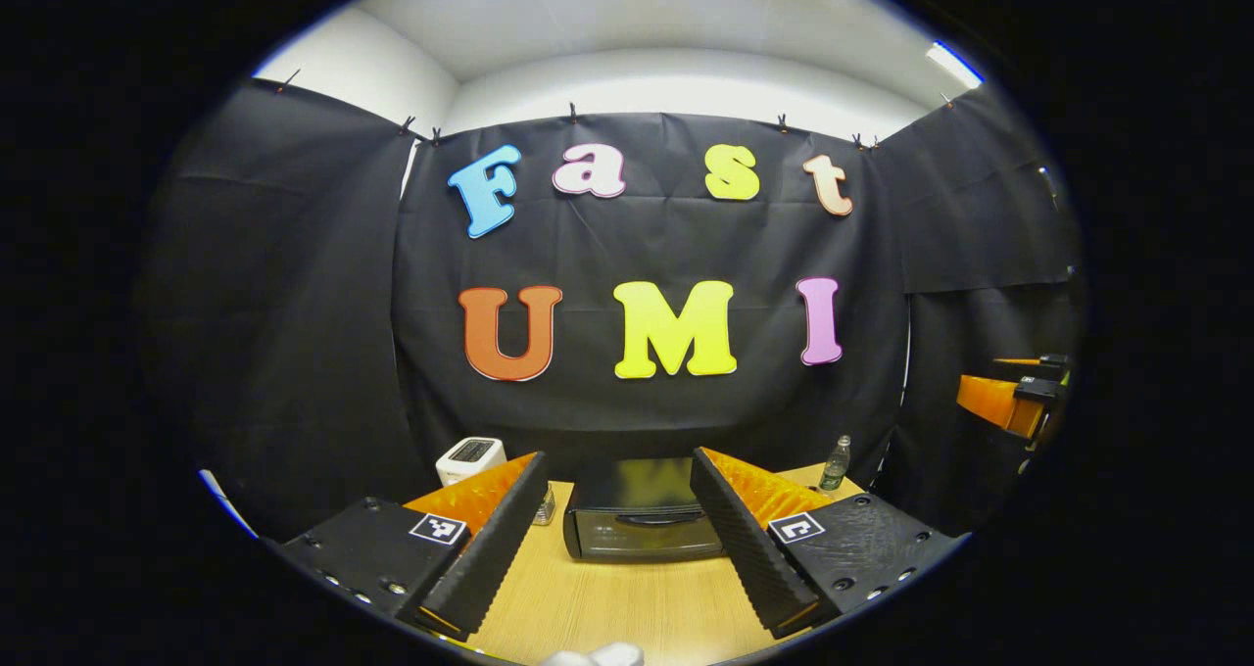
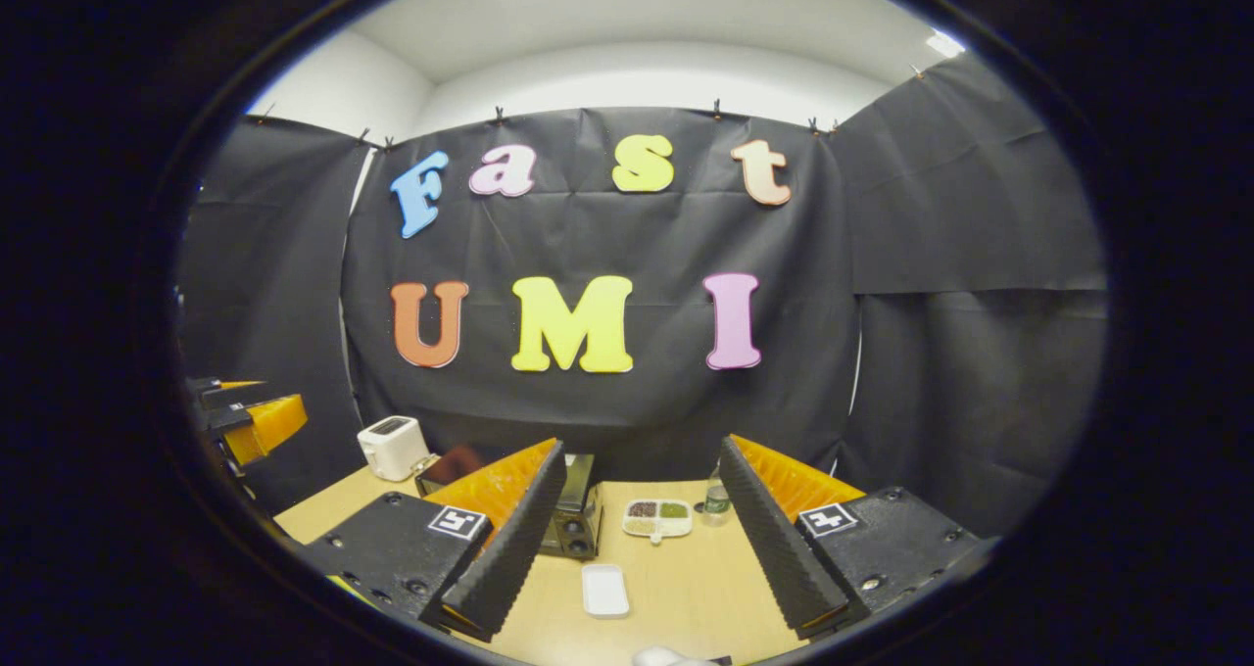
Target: Open the electric oven with the left hand, put the food in, and close the electric oven.
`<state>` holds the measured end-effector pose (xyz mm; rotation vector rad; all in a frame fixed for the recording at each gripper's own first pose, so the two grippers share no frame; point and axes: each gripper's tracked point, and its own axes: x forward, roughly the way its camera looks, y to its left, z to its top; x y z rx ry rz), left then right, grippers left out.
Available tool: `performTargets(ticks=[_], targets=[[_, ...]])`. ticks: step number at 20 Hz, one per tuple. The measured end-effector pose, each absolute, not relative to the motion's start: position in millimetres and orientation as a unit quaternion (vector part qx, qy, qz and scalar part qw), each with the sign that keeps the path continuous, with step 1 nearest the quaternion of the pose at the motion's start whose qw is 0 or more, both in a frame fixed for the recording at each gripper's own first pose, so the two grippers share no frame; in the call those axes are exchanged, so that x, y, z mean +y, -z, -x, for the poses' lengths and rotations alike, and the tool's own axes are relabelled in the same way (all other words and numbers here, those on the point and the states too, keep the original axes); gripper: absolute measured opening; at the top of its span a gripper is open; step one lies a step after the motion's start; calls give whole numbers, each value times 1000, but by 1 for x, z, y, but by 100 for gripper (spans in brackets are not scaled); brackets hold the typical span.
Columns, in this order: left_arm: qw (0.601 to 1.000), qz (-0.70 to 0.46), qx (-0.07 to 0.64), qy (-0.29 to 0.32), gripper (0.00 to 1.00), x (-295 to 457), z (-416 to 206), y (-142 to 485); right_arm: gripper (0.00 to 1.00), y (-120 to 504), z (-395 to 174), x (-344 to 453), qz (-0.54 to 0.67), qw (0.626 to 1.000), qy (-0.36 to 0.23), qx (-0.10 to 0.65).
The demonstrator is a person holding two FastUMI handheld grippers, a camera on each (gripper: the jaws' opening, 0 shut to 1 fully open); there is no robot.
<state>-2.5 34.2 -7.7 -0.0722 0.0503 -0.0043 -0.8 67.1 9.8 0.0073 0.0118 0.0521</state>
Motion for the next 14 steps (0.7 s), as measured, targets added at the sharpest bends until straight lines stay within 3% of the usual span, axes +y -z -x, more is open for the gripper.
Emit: performTargets(ticks=[14], targets=[[999, 34, 26, 6, 96, 39, 14, 0, 90, -29, 17, 68, -1, 1000, -18, -12]])
